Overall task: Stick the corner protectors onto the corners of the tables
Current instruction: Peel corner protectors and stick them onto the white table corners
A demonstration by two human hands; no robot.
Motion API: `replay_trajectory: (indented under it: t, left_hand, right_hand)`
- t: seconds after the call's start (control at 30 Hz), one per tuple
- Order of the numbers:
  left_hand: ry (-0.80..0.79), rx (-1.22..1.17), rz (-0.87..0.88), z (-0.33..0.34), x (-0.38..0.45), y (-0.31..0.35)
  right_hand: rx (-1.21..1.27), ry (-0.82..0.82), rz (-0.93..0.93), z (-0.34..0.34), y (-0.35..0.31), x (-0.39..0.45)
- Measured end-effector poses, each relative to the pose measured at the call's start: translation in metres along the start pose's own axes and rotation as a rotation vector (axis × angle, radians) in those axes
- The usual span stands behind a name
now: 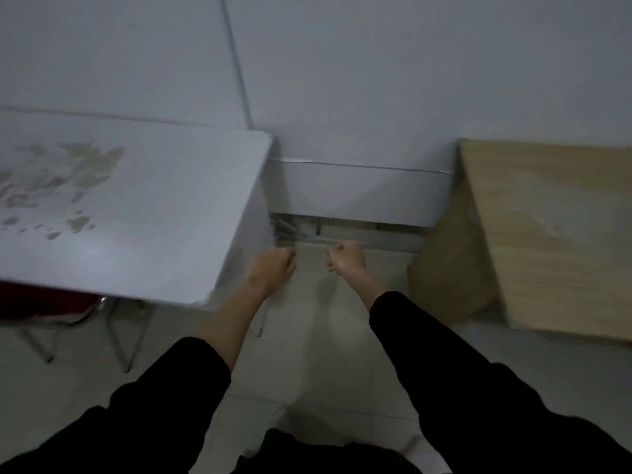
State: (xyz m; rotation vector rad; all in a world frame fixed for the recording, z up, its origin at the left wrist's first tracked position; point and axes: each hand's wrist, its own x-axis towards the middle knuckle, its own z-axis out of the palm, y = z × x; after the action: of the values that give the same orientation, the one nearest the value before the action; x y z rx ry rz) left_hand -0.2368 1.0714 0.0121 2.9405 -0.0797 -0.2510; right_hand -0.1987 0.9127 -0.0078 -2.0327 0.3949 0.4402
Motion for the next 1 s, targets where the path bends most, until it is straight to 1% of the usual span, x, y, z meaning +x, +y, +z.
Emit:
replay_trajectory:
  t: [0.07, 0.13, 0.17, 0.27, 0.3, 0.47, 0.6, 0.7, 0.8, 1.0]
  left_hand:
    - [-0.006, -0.013, 0.065, -0.001, 0.021, 0.058]
    - [-0.015, -0.018, 0.168, 0.004, 0.038, 0.139]
    - [-0.014, -0.020, 0.204, 0.004, 0.043, 0.166]
    - [-0.012, -0.045, 0.373, 0.013, 0.061, 0.278]
    - [-0.018, -0.049, 0.444, 0.017, 0.065, 0.326]
    - [-0.030, -0.117, 0.649, 0.028, 0.071, 0.486]
    - [-0.081, -0.117, 0.796, 0.042, 0.069, 0.599]
    - [-0.113, -0.134, 0.885, 0.050, 0.068, 0.680]
    - [-0.145, -0.175, 0.939, 0.061, 0.077, 0.750]
    - [-0.185, -0.204, 0.966, 0.079, 0.107, 0.845]
  right_hand:
    - [-0.015, 0.091, -0.027, -0.060, 0.016, 0.003]
    - [-0.019, 0.194, -0.013, -0.140, 0.039, -0.005]
    - [-0.039, 0.218, -0.013, -0.168, 0.046, -0.008]
    - [-0.060, 0.335, 0.028, -0.274, 0.084, -0.017]
    - [-0.063, 0.392, 0.039, -0.317, 0.105, -0.021]
    - [-0.089, 0.607, 0.090, -0.460, 0.176, -0.049]
    - [-0.058, 0.757, 0.187, -0.553, 0.224, -0.078]
    - [-0.014, 0.853, 0.237, -0.610, 0.261, -0.089]
    - [0.042, 0.889, 0.293, -0.655, 0.293, -0.087]
    - [0.064, 0.892, 0.339, -0.725, 0.334, -0.054]
